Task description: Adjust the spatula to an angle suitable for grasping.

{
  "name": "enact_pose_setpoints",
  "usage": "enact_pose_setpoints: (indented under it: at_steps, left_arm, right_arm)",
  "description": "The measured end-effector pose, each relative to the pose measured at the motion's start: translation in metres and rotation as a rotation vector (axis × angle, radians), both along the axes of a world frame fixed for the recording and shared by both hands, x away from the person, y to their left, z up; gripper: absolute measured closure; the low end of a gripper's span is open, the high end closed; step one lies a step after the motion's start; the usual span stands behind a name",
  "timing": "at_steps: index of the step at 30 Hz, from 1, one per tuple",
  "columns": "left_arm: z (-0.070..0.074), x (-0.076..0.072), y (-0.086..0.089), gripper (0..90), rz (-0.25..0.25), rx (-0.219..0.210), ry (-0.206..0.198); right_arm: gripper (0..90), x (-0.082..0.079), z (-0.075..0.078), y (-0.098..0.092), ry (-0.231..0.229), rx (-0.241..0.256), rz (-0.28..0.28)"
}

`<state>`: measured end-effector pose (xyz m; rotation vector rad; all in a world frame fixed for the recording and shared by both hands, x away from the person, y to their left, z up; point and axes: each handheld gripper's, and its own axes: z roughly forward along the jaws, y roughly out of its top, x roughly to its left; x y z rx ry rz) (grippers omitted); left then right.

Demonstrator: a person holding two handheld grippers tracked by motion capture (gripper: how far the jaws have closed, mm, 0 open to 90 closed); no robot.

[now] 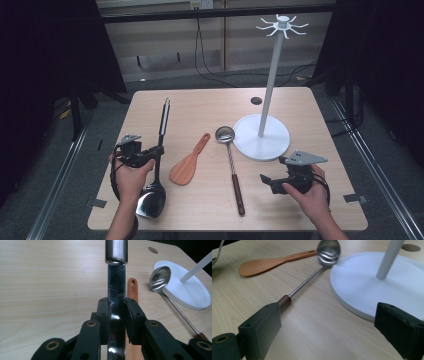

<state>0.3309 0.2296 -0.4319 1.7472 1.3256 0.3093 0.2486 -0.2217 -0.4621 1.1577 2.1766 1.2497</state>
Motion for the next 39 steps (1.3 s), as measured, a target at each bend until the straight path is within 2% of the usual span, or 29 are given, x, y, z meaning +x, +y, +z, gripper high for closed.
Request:
enact_pose_setpoints:
  at_steps: [1, 4, 5, 6, 8, 10, 11, 12, 13, 15, 17, 18, 20, 22, 24, 25, 28, 29, 32, 33, 35, 36, 39]
  left_arm:
    - [0.002, -0.002, -0.004, 75.4, -0.009, -0.009, -0.006]
    - [0.006, -0.004, -0.010, 75.4, -0.013, -0.024, -0.017]
    - [0.008, -0.004, -0.012, 75.4, -0.024, -0.023, -0.024]
    - [0.012, -0.006, -0.017, 75.4, -0.039, -0.034, -0.035]
    - [0.016, -0.007, -0.024, 75.4, -0.051, -0.045, -0.046]
    - [0.018, -0.007, -0.027, 75.4, -0.058, -0.039, -0.053]
    - [0.022, -0.008, -0.035, 75.4, -0.079, -0.029, -0.058]
    - [0.022, -0.008, -0.035, 75.4, -0.079, -0.029, -0.058]
    - [0.025, -0.009, -0.045, 75.4, -0.102, -0.035, -0.063]
    - [0.027, -0.009, -0.054, 75.4, -0.115, -0.032, -0.068]
    - [0.028, -0.009, -0.058, 75.4, -0.118, -0.028, -0.072]
    - [0.028, -0.009, -0.070, 75.4, -0.138, -0.022, -0.075]
    - [0.028, -0.009, -0.079, 75.3, -0.149, -0.023, -0.080]
    - [0.029, -0.009, -0.091, 75.4, -0.154, -0.018, -0.078]
    - [0.029, -0.009, -0.096, 75.3, -0.166, -0.018, -0.077]
    - [0.031, -0.009, -0.106, 75.3, -0.183, -0.018, -0.078]
    - [0.033, -0.010, -0.113, 75.3, -0.195, -0.015, -0.084]
    - [0.036, -0.011, -0.120, 75.3, -0.193, -0.015, -0.090]
    - [0.039, -0.011, -0.126, 75.3, -0.202, -0.019, -0.097]
    - [0.041, -0.012, -0.132, 75.3, -0.202, -0.025, -0.103]
    - [0.043, -0.013, -0.136, 75.3, -0.208, -0.014, -0.107]
    - [0.044, -0.013, -0.140, 75.3, -0.211, -0.005, -0.115]
    - [0.045, -0.014, -0.148, 75.3, -0.222, -0.018, -0.113]
  right_arm:
    - [6.6, 0.003, 0.002, 0.010, -0.001, 0.013, 0.022]
    - [8.5, 0.008, 0.005, 0.026, -0.002, 0.017, 0.046]
    - [8.5, 0.008, 0.005, 0.026, -0.002, 0.017, 0.046]
    - [8.6, 0.012, 0.007, 0.035, 0.010, 0.054, 0.034]
    - [9.0, 0.015, 0.009, 0.045, 0.022, 0.086, 0.013]
    - [10.2, 0.018, 0.010, 0.054, 0.039, 0.122, 0.000]
    - [12.5, 0.020, 0.010, 0.060, 0.050, 0.139, 0.000]
    - [13.8, 0.021, 0.011, 0.064, 0.056, 0.153, -0.004]
    - [14.7, 0.022, 0.012, 0.071, 0.063, 0.169, -0.007]
    - [17.3, 0.023, 0.015, 0.080, 0.071, 0.189, 0.000]
    - [22.0, 0.024, 0.019, 0.091, 0.075, 0.209, 0.022]
    - [23.7, 0.025, 0.021, 0.098, 0.081, 0.220, 0.038]
    - [26.1, 0.026, 0.025, 0.108, 0.086, 0.233, 0.054]
    - [35.6, 0.027, 0.029, 0.117, 0.081, 0.254, 0.076]
    - [38.0, 0.029, 0.031, 0.125, 0.078, 0.271, 0.082]
    - [41.9, 0.030, 0.031, 0.129, 0.083, 0.269, 0.082]
    - [45.0, 0.032, 0.029, 0.134, 0.094, 0.294, 0.092]
    - [49.7, 0.033, 0.028, 0.136, 0.120, 0.320, 0.091]
    - [52.6, 0.034, 0.026, 0.138, 0.116, 0.338, 0.092]
    - [55.4, 0.034, 0.026, 0.139, 0.125, 0.361, 0.086]
    - [56.4, 0.034, 0.026, 0.139, 0.126, 0.363, 0.082]
    - [61.7, 0.035, 0.026, 0.138, 0.122, 0.367, 0.062]
    - [65.2, 0.037, 0.024, 0.136, 0.137, 0.398, 0.048]
